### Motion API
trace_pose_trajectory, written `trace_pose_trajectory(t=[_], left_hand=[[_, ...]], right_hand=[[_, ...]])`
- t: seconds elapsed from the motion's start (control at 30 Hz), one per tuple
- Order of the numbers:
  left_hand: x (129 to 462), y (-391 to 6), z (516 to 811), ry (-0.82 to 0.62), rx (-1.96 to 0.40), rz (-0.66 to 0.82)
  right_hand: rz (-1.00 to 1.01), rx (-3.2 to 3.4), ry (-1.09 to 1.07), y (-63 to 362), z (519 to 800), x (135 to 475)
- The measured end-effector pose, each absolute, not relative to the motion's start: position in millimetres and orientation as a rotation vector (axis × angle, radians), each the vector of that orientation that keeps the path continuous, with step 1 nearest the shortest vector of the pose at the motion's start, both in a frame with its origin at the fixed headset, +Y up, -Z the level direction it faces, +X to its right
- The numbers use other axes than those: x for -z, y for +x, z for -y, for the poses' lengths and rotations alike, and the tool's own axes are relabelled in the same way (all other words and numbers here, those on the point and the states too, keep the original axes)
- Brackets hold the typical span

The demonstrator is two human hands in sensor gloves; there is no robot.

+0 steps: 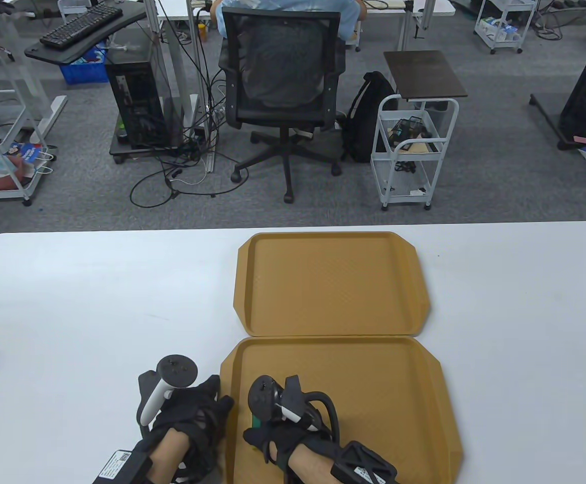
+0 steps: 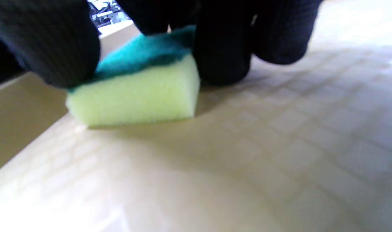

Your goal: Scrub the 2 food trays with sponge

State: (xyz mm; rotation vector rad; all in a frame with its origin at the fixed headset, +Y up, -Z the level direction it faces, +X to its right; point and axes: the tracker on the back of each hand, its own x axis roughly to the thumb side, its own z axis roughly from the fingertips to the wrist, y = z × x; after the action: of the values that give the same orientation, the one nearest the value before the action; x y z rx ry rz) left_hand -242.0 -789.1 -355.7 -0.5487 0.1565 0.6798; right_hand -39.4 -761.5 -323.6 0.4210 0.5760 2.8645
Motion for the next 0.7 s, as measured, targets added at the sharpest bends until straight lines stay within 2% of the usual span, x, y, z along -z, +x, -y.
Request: trace_pose_trajectory(t=[0.23,0.43,0.7], left_hand=[[355.5,-241.9,789.0,-0.543,-0.676,-0.157],[355.6,-241.9,789.0,-0.546,-0.676,-0.156],[355.5,-241.8,789.1,-0.539,-0.671,-0.158]], right_hand=[[-0.489,-2.954,0.473,-38.5,762.1,317.4],[-0.500,-2.974,0.408,-8.0,761.3,319.2],[-0.513,-2.988,0.285,53.5,760.5,318.7]])
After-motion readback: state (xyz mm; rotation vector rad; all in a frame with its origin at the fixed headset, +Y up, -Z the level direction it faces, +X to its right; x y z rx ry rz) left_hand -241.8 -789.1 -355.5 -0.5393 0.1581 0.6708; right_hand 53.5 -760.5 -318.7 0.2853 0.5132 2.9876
